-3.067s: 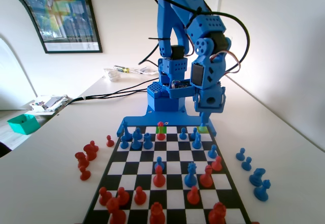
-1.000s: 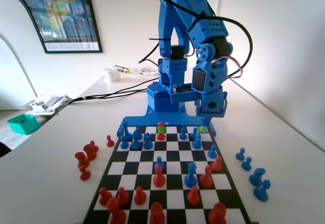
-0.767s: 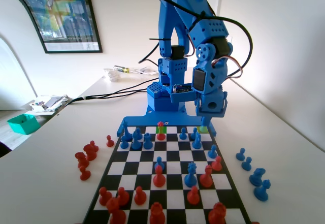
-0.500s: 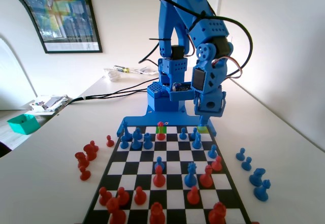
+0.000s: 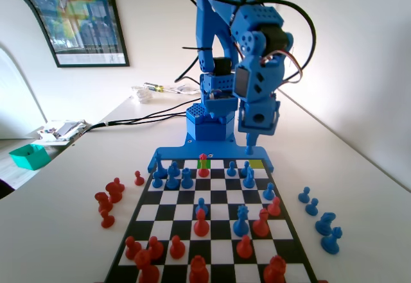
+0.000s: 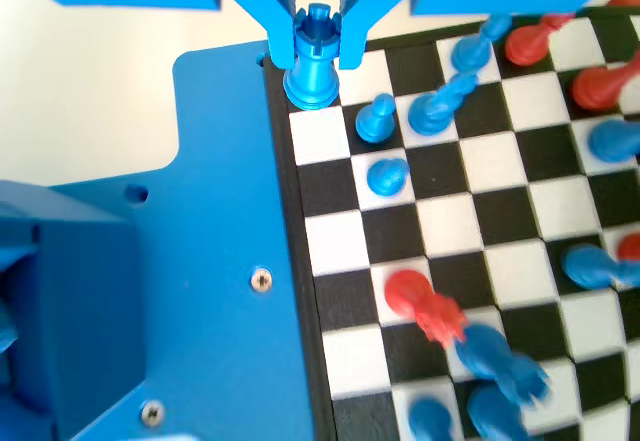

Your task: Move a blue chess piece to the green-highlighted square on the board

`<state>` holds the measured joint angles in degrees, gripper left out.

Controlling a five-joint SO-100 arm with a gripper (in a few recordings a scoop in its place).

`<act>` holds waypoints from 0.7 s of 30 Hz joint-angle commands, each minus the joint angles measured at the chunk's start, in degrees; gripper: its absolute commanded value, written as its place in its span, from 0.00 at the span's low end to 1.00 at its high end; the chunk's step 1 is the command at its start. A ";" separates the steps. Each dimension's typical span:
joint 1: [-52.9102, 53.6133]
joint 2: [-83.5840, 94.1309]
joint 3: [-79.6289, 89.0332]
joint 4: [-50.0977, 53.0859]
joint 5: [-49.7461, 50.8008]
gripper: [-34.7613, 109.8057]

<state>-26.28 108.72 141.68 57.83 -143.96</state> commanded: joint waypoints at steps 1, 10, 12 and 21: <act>4.13 7.65 0.35 4.83 -2.81 0.25; 16.70 10.90 2.46 8.70 -9.40 0.25; 19.16 11.25 2.99 8.70 -10.81 0.25; 29.00 11.78 4.48 7.91 -16.35 0.25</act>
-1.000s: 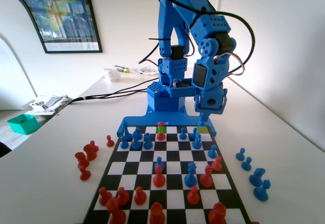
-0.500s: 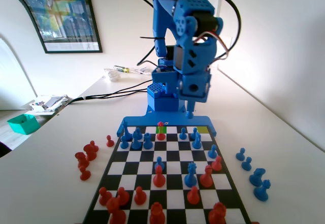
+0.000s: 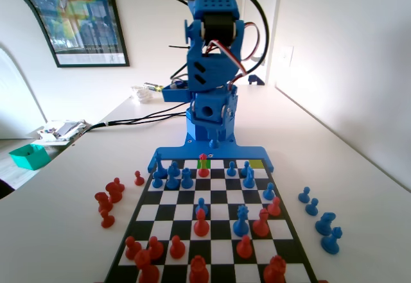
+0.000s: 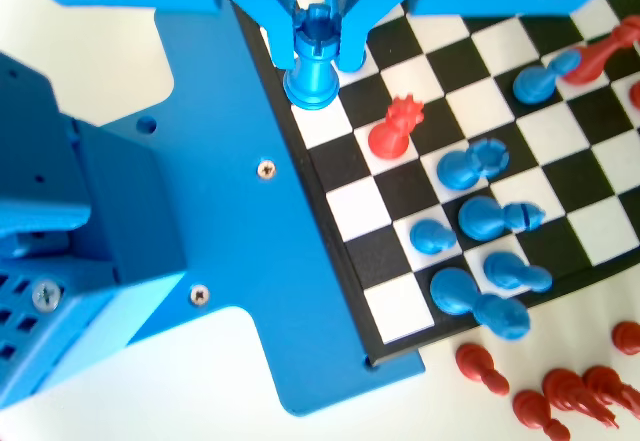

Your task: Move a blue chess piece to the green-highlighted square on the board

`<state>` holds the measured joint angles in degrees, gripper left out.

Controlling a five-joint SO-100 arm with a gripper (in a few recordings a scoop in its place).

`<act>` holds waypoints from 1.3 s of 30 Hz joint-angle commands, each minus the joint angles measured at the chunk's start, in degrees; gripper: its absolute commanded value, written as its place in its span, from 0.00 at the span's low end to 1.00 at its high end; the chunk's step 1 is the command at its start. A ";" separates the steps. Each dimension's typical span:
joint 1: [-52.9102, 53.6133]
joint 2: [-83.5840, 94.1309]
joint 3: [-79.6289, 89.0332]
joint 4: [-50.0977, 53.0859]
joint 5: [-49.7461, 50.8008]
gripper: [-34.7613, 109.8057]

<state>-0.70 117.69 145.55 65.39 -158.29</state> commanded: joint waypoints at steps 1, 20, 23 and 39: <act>4.31 2.81 0.88 -0.09 -2.55 0.25; 10.46 -0.44 9.05 -14.59 -1.67 0.25; 10.55 -2.72 9.49 -17.23 -0.35 0.25; 10.02 -5.19 12.74 -24.61 1.23 0.25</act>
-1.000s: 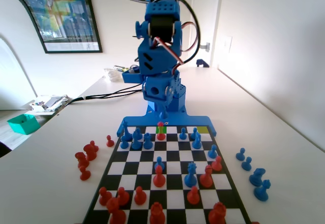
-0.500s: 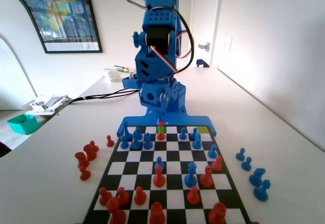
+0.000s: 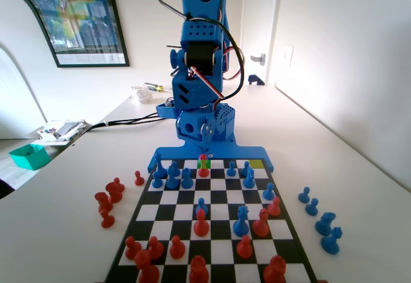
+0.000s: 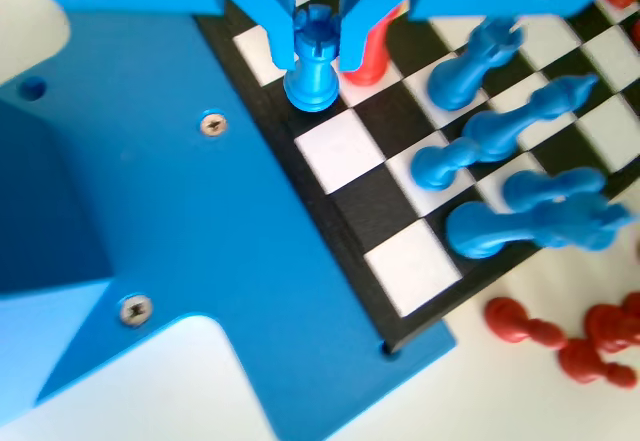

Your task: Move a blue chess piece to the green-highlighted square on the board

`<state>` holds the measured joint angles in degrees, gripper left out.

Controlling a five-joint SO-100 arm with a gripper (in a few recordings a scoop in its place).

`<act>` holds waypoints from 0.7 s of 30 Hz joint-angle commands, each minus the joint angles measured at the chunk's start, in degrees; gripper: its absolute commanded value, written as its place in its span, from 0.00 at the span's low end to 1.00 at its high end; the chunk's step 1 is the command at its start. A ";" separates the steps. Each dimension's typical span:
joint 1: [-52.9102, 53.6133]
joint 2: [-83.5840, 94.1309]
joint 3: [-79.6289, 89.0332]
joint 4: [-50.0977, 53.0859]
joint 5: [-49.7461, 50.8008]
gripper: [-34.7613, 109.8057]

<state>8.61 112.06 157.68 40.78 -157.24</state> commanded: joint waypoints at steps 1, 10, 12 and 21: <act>0.62 0.44 0.79 -0.26 0.35 0.25; 1.05 0.44 3.96 -5.62 -1.58 0.31; 1.23 0.44 4.04 -5.71 -1.93 0.31; 1.93 0.53 3.34 -4.57 -4.66 0.34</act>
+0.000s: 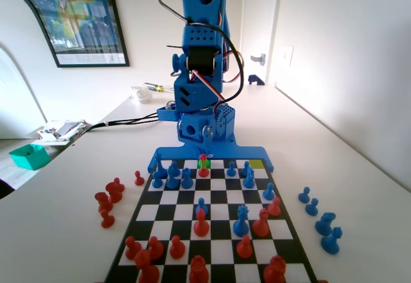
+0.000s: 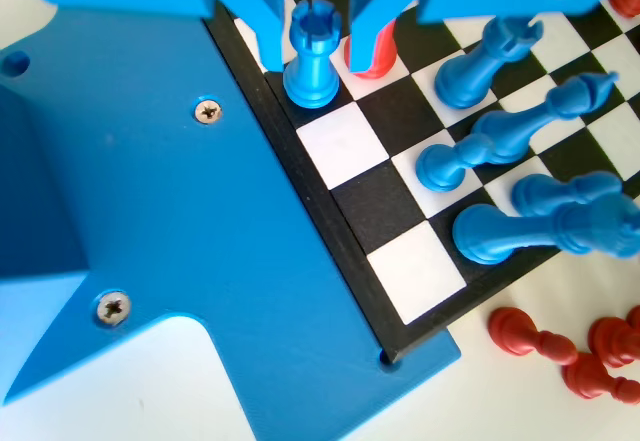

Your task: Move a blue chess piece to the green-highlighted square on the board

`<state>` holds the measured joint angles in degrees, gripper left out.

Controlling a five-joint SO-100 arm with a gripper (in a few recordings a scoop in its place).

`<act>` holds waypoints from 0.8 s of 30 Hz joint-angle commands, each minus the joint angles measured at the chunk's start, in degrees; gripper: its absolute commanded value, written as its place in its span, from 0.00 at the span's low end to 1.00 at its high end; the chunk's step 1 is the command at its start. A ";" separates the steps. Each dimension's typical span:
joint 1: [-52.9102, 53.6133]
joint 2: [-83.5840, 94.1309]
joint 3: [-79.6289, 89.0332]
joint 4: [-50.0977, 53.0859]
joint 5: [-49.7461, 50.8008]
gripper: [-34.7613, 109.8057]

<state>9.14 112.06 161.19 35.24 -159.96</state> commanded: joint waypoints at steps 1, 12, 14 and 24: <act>1.76 0.53 -0.62 1.76 -2.55 0.34; 4.31 0.70 -9.76 13.80 -6.15 0.34; 4.66 0.79 -13.10 17.93 -6.59 0.34; 4.83 2.29 -34.45 46.14 -5.10 0.34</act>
<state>13.71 112.06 135.79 71.28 -166.11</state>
